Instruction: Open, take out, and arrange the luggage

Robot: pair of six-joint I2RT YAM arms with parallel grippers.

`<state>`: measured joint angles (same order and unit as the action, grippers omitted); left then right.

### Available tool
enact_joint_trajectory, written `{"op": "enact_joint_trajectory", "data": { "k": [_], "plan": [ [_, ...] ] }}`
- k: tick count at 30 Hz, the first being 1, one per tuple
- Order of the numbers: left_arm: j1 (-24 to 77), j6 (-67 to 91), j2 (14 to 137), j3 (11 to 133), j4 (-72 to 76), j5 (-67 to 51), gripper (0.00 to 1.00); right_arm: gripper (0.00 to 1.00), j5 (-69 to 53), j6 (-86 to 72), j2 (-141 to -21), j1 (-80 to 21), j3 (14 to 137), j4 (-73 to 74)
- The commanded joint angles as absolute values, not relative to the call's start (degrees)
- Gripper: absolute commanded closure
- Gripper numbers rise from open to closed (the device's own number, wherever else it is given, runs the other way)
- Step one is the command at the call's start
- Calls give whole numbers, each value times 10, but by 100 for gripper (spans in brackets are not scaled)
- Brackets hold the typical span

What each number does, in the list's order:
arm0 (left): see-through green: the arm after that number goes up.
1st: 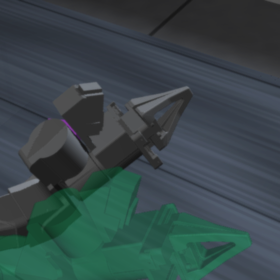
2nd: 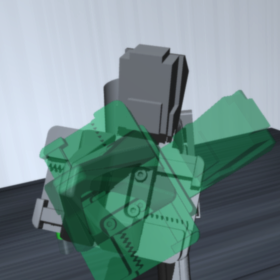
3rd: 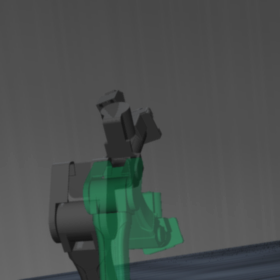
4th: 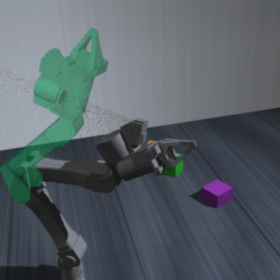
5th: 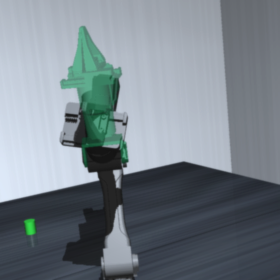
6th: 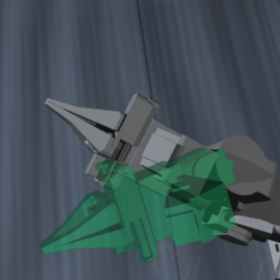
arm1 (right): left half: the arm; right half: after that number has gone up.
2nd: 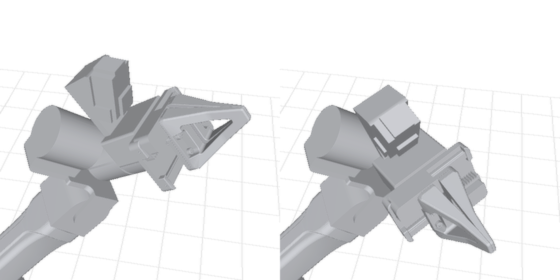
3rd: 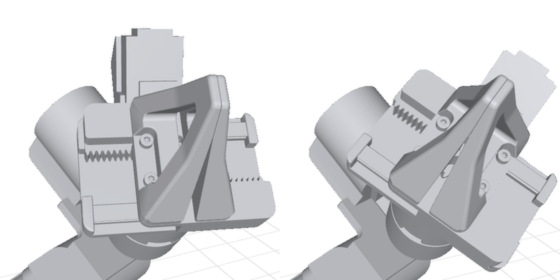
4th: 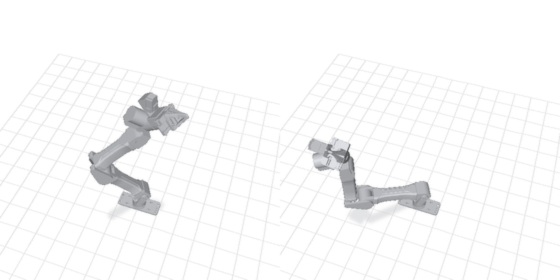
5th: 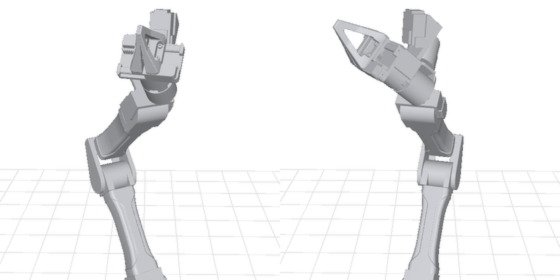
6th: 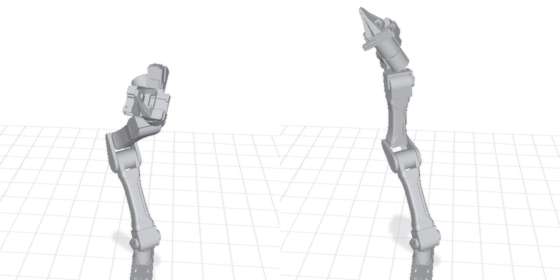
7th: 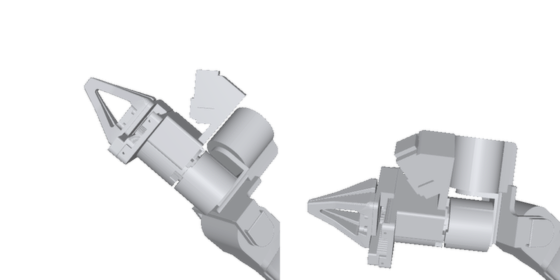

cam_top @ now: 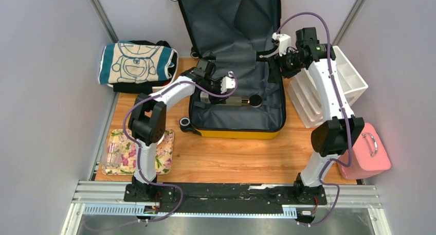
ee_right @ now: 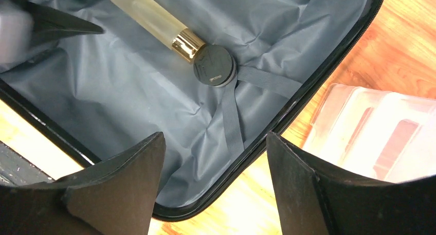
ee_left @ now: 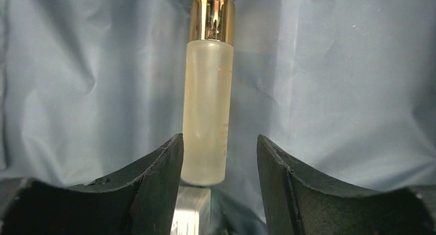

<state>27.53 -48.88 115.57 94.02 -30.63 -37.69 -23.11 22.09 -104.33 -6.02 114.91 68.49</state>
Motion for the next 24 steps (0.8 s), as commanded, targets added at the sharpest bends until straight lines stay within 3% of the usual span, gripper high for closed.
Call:
{"op": "enact_joint_trajectory", "data": {
  "k": [1, 17, 24],
  "plan": [
    [288, -559, 1193, 954, -258, -351, 39, 24, -236, 211, -997, -68, 1123, 669],
    [328, -595, 1270, 896, -159, -241, 46, 23, -228, 217, -982, -68, 1091, 670],
    [330, -594, 1280, 894, -160, -249, 28, 20, -230, 212, -987, -66, 1093, 671]
  ]
}}
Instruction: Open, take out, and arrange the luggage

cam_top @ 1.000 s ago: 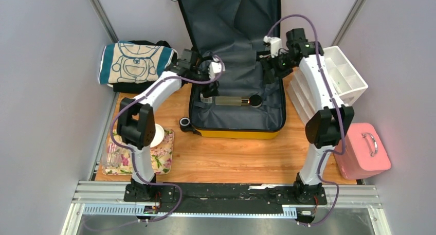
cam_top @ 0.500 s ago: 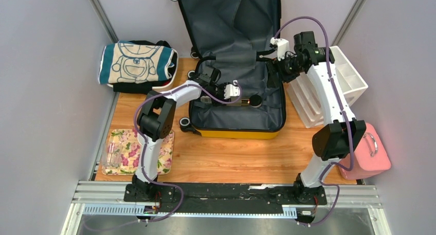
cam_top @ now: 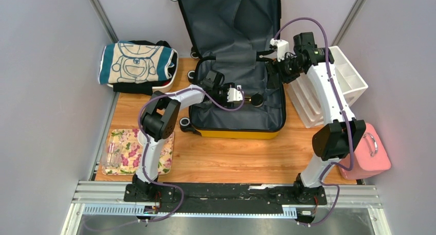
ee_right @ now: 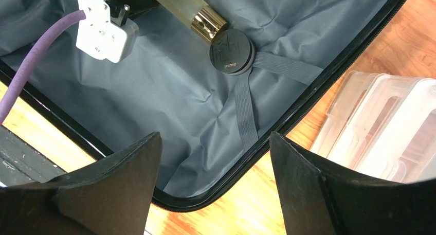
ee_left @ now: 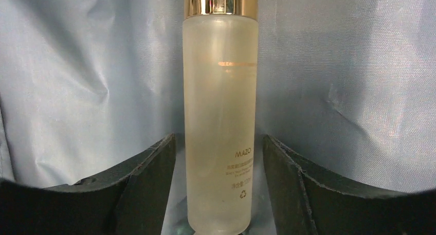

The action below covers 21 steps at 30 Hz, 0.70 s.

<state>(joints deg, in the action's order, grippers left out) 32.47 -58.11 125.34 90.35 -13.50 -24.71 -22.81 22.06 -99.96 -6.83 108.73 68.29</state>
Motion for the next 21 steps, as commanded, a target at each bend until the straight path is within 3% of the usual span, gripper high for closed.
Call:
{"op": "enact_joint_trajectory", "data": {
  "k": [1, 3, 7, 9, 10, 12, 16, 21],
  "plan": [
    [330, -597, 1281, 896, -167, -254, 27, 20, -232, 211, -988, -67, 1094, 671],
    [330, -606, 1283, 905, -192, -271, 30, 20, -236, 210, -990, -67, 1095, 672],
    [330, -637, 1287, 920, -250, -305, 46, 20, -237, 207, -991, -67, 1096, 671],
    [330, -635, 1286, 925, -254, -303, 63, 19, -238, 206, -990, -66, 1094, 671],
    [330, -624, 1282, 927, -246, -298, 82, 18, -238, 203, -989, -64, 1092, 670],
    [330, -579, 1276, 928, -209, -276, 100, 18, -247, 192, -988, -58, 1085, 666],
    [330, -513, 1225, 892, -121, -248, 100, 18, -282, 157, -995, -45, 1087, 660],
    [301, -367, 1169, 863, -59, -303, 100, 18, -337, 91, -981, -31, 1071, 590]
  ]
}}
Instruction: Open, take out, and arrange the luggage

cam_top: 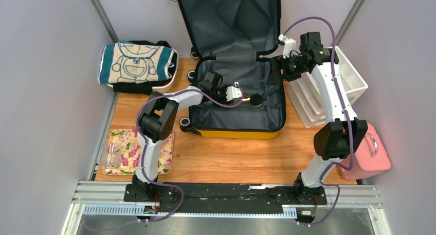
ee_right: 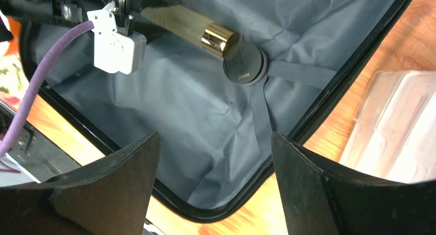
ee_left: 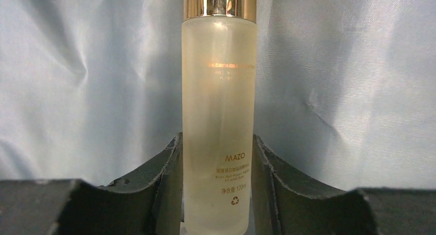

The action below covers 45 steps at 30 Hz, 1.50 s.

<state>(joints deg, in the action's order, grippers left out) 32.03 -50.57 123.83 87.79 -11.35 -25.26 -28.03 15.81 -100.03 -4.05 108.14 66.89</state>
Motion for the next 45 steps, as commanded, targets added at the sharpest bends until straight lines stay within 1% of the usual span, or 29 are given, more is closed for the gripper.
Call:
{"op": "enact_joint_trajectory", "data": {
  "k": [1, 2, 4, 5, 8, 10, 11, 12, 14, 18, 20, 28, 39, 45],
  "plan": [
    [295, -340, 1154, 860, -50, -313, 100, 18, -343, 62, -977, -29, 1063, 573],
    [288, -292, 1146, 846, -41, -334, 100, 18, -353, 48, -975, -28, 1053, 544],
    [271, -245, 1122, 826, -4, -350, 100, 18, -366, 17, -976, -28, 1044, 517],
    [265, -200, 1114, 804, 21, -363, 100, 18, -369, -20, -978, -29, 1043, 499],
    [244, -107, 1086, 767, 89, -386, 100, 18, -372, -73, -992, -29, 1045, 470],
    [228, -54, 1068, 746, 149, -399, 100, 18, -369, -104, -997, -28, 1044, 455],
    [222, -3, 1061, 722, 175, -414, 100, 18, -366, -122, -1004, -28, 1044, 439],
    [216, 23, 1054, 709, 228, -417, 100, 18, -362, -167, -1008, -29, 1043, 429],
    [207, 83, 1035, 684, 271, -419, 100, 18, -368, -207, -1014, -30, 1040, 393],
    [202, 153, 1011, 657, 349, -425, 100, 16, -398, -313, -1020, -42, 1026, 319],
    [202, 191, 1003, 652, 366, -425, 100, 14, -408, -328, -1025, -53, 1029, 295],
    [203, 265, 989, 652, 416, -431, 100, 13, -389, -313, -1062, -121, 1061, 282],
    [210, 317, 986, 657, 447, -459, 100, 15, -356, -297, -1121, -168, 1132, 281],
    [212, 335, 981, 658, 458, -463, 100, 22, -356, -302, -1138, -183, 1152, 275]
  ]
}}
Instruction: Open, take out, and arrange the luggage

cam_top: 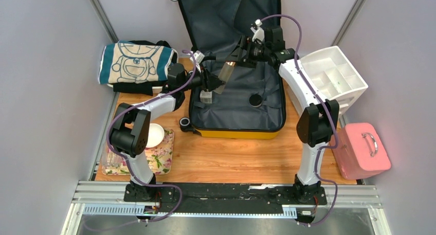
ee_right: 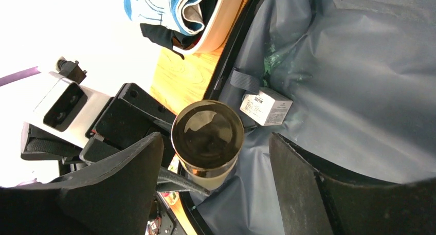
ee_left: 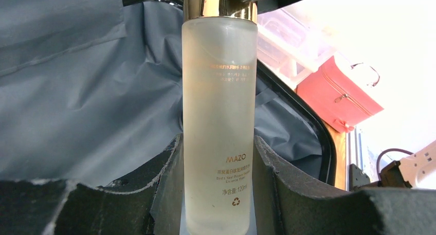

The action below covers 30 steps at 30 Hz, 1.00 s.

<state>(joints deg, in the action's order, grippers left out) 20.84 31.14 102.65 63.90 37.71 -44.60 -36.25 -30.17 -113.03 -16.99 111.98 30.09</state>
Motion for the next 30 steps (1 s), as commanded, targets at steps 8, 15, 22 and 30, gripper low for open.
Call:
{"op": "enact_joint_trajectory", "data": {
  "k": [8, 15, 22, 30],
  "plan": [
    [214, 336, 980, 659, 461, -459, 100, 34, -391, -330, -1135, -193, 1134, 257],
    [214, 328, 982, 660, 460, -474, 100, 81, -388, -317, -1125, -192, 1133, 255],
    [213, 308, 975, 664, 411, -498, 35, 100, -369, -293, -1112, -178, 1155, 268],
    [174, 256, 943, 636, 310, -526, 21, 100, -303, -187, -1046, -151, 1168, 313]
  ]
}}
